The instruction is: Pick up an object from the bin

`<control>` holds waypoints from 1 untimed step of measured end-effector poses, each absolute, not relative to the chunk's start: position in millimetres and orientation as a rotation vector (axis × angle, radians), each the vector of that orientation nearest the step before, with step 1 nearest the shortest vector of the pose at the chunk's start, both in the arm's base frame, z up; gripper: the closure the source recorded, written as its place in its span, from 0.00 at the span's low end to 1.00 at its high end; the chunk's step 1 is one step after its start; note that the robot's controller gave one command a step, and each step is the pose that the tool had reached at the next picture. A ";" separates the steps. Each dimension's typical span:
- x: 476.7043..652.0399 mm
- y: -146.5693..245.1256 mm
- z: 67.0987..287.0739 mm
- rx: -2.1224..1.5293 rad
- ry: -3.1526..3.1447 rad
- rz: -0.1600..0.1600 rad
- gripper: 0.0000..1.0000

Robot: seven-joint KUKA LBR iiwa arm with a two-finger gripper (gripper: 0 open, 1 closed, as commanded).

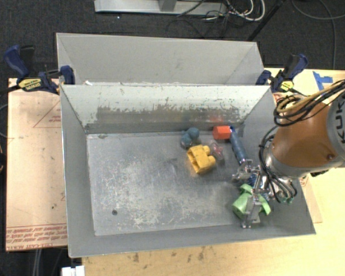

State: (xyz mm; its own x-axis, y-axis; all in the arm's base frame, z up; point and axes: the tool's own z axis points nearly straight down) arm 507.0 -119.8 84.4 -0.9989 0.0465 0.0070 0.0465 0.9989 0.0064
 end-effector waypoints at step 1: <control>514.5 -128.8 116.9 0.366 -3.119 -0.004 0.00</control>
Offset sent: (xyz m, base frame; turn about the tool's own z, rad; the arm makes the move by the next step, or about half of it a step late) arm 0.0073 -0.0104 0.0326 -0.2815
